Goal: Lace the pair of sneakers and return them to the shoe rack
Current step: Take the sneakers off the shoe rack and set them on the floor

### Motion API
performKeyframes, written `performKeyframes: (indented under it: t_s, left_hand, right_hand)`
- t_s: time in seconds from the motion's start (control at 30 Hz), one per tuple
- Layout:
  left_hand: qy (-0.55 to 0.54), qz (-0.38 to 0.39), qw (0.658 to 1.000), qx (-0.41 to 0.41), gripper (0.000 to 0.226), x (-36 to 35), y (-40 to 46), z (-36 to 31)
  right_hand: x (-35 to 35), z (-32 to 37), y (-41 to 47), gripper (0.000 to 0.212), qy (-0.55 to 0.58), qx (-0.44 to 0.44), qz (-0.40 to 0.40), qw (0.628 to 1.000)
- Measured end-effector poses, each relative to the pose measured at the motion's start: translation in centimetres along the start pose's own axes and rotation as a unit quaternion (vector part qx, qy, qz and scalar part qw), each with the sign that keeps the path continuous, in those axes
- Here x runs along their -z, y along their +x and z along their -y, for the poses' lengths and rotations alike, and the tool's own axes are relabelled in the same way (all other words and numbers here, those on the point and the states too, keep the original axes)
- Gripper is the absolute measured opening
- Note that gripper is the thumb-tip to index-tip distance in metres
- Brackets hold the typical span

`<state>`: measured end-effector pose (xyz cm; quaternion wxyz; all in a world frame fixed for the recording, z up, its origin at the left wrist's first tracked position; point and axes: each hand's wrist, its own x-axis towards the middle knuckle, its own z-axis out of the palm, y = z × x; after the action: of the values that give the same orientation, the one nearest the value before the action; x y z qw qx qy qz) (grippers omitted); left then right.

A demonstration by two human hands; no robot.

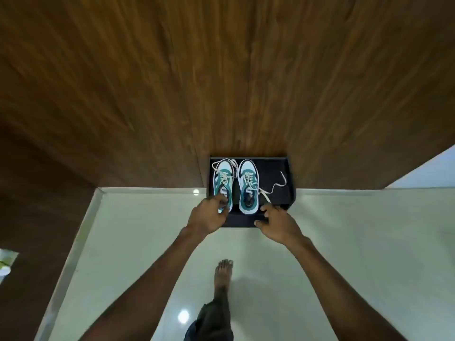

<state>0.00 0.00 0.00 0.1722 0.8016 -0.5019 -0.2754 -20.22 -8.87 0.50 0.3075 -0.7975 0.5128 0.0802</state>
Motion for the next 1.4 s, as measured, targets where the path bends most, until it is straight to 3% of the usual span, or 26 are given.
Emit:
performKeyframes:
  t_s: [0.23,0.4,0.6,0.8,1.0,1.17,1.27,1.4]
  left_hand:
    - [0.011,0.125,0.988,0.095,0.046,-6.1,11.5,4.8]
    - [0.027,0.221,0.963,0.151,0.072,-11.4,15.9,8.3]
    - [0.027,0.137,0.982,0.130,0.047,-13.8,17.0,9.4]
    - [-0.009,0.034,0.997,0.062,0.046,-13.9,13.4,7.4]
    - [-0.022,-0.001,0.999,0.047,0.045,-16.5,6.2,4.9]
    - [-0.034,0.008,0.995,0.091,0.038,-22.7,-3.2,3.8]
    - [0.029,0.032,0.992,0.120,0.042,-26.9,-8.3,3.6]
    - [-0.025,0.069,0.992,0.105,0.049,-32.9,-11.1,6.3]
  right_hand:
    - [-5.0,-1.5,12.1,0.071,-0.012,-0.100,0.121,0.988]
    - [-8.7,-2.1,18.4,0.089,-0.013,-0.126,0.176,0.976]
    - [-10.6,-2.4,21.4,0.078,-0.018,-0.138,0.153,0.978]
    - [-10.5,-2.9,18.1,0.059,-0.021,-0.061,0.014,0.998]
    - [-12.0,-5.2,10.4,0.061,-0.035,-0.019,-0.027,0.999]
    - [-15.5,-10.2,0.8,0.066,-0.025,-0.003,-0.029,0.999]
    - [-18.6,-14.2,-3.5,0.071,-0.050,-0.005,0.002,0.999]
    - [-24.3,-18.5,-4.6,0.077,-0.077,-0.031,0.062,0.995]
